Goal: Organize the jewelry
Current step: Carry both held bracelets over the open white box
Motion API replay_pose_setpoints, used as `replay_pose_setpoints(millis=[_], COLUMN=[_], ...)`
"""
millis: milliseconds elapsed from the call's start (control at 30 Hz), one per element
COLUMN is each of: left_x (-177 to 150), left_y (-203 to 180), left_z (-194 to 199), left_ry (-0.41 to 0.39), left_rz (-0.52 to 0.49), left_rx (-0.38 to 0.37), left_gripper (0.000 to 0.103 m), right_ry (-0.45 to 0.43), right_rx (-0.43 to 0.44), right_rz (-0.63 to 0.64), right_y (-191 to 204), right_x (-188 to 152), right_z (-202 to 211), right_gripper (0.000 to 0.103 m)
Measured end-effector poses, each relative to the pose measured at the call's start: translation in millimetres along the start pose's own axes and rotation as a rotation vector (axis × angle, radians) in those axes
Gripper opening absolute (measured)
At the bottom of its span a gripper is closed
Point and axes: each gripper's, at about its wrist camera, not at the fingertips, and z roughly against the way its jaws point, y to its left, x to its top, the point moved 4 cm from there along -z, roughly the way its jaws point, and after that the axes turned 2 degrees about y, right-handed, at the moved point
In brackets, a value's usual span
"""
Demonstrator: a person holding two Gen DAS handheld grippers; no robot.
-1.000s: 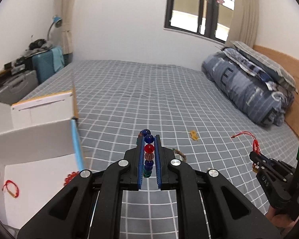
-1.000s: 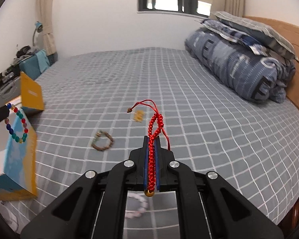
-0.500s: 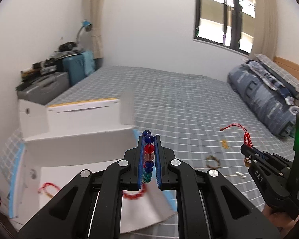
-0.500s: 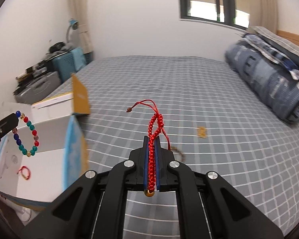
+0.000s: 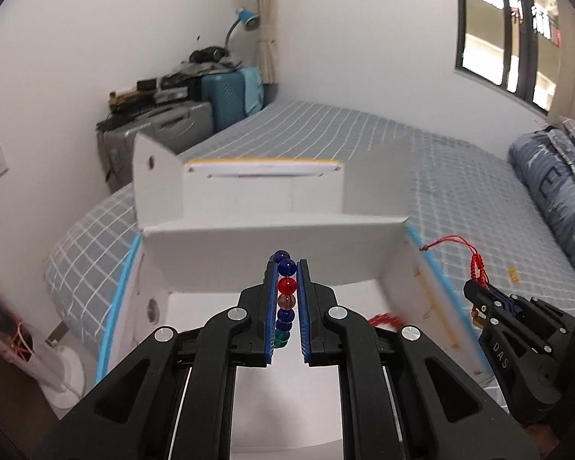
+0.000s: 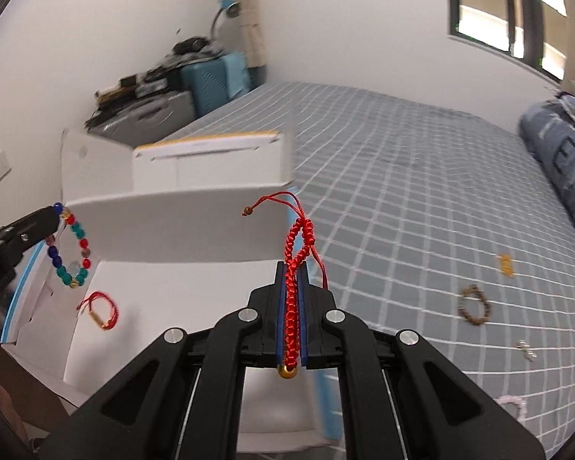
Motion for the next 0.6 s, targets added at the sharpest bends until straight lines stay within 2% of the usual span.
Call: replay_pose_setpoints(millis=[167,333,600], left_x=[-15.6,-23.9,-29.3], left_y=[18.4,34.7,41.6], left_z=[-25.4,-43.7,-53.7], left_ry=[0.078,0.142,0.180], left_rz=[-0.002,0.017,0.024], left_rx=[0.027,0.053,0.047], left_gripper=[0.009,0.009,0.010], right_ry=[0.052,0.102,0.143], right_rx=[0.018,0.028,0.023], right_rz=[0.036,0.036,0.052], right_y=[27.5,37.3,41.9], right_x=[-6.2,-10.5,-15.9], right_z=[-19.1,-34.1,-46.1], right_gripper=[0.004,0.004,0.004])
